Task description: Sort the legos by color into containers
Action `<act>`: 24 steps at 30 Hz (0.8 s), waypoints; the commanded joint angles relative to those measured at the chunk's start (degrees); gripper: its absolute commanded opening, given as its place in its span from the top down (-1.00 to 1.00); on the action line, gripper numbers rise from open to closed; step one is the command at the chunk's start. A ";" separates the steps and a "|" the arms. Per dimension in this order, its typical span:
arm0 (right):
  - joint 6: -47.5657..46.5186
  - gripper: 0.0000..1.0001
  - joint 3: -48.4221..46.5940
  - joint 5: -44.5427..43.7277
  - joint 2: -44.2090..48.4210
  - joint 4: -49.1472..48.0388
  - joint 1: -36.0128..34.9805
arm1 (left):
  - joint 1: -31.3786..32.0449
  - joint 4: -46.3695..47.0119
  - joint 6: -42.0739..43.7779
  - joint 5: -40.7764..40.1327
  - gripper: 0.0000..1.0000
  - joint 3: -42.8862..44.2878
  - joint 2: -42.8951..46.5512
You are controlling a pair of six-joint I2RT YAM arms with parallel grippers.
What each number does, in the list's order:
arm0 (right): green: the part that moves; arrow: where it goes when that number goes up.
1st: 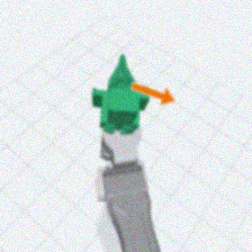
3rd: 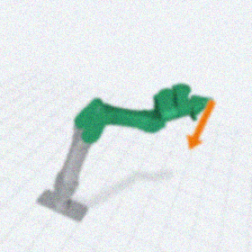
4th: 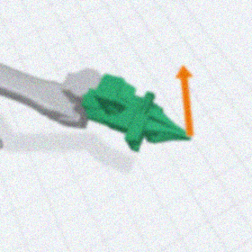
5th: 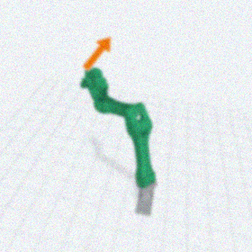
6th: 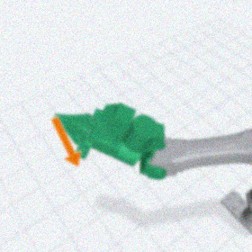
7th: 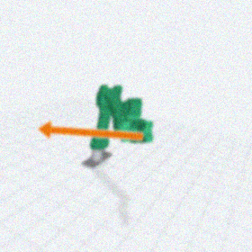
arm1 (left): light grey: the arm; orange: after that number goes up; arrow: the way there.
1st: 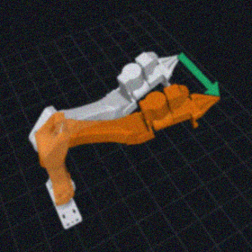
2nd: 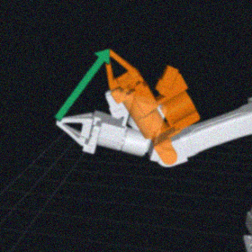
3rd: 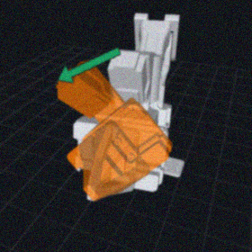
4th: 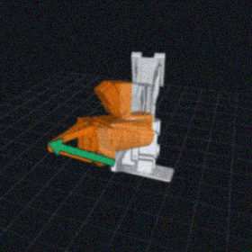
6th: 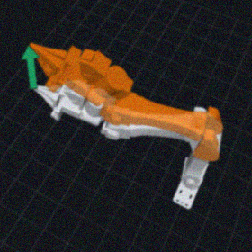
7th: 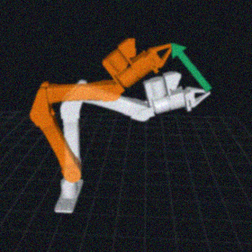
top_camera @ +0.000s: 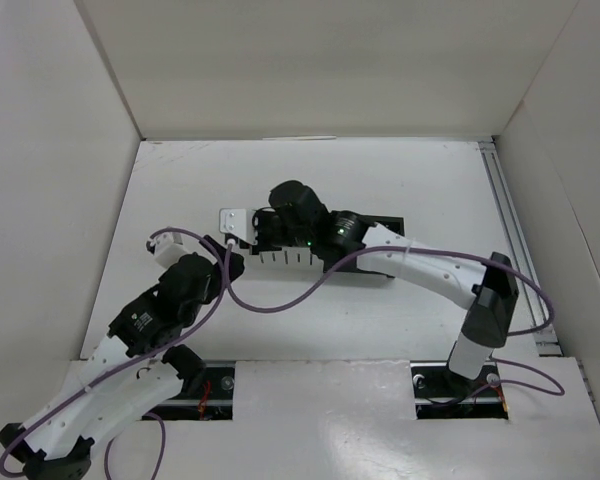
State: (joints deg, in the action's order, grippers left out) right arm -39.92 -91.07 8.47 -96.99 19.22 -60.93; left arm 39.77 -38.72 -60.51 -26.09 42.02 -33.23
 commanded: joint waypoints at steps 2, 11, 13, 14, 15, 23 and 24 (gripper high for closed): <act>-4.37 0.57 -7.36 -2.14 -7.24 2.83 1.25 | 0.13 -1.62 -0.13 -1.78 -1.00 2.01 1.33; -4.90 0.36 -8.86 4.10 -11.99 -1.38 7.49 | 0.13 -1.80 0.92 -2.92 -1.00 4.21 -0.43; -5.60 0.17 -8.86 7.78 -11.99 -1.38 8.19 | 0.13 -1.80 1.45 -2.92 -1.00 4.74 -1.83; -6.39 0.11 -8.26 9.01 -11.99 -1.38 8.19 | 0.13 -1.80 1.45 -2.40 -1.00 5.26 -1.83; -6.40 0.00 -8.25 10.67 -11.99 -1.99 8.19 | 0.13 -1.28 1.45 -2.39 -1.00 5.27 -2.70; -2.45 -1.00 0.43 5.25 0.64 -6.20 10.29 | 0.13 0.57 1.98 -1.86 -1.00 6.50 -5.17; 0.52 -1.00 4.72 3.85 5.27 -6.74 12.30 | 0.13 1.10 2.76 -1.86 -1.00 6.50 -5.17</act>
State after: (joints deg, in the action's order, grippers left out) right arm -44.03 -90.54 14.46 -102.50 17.96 -51.64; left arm 39.77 -40.21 -59.42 -27.46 45.80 -38.37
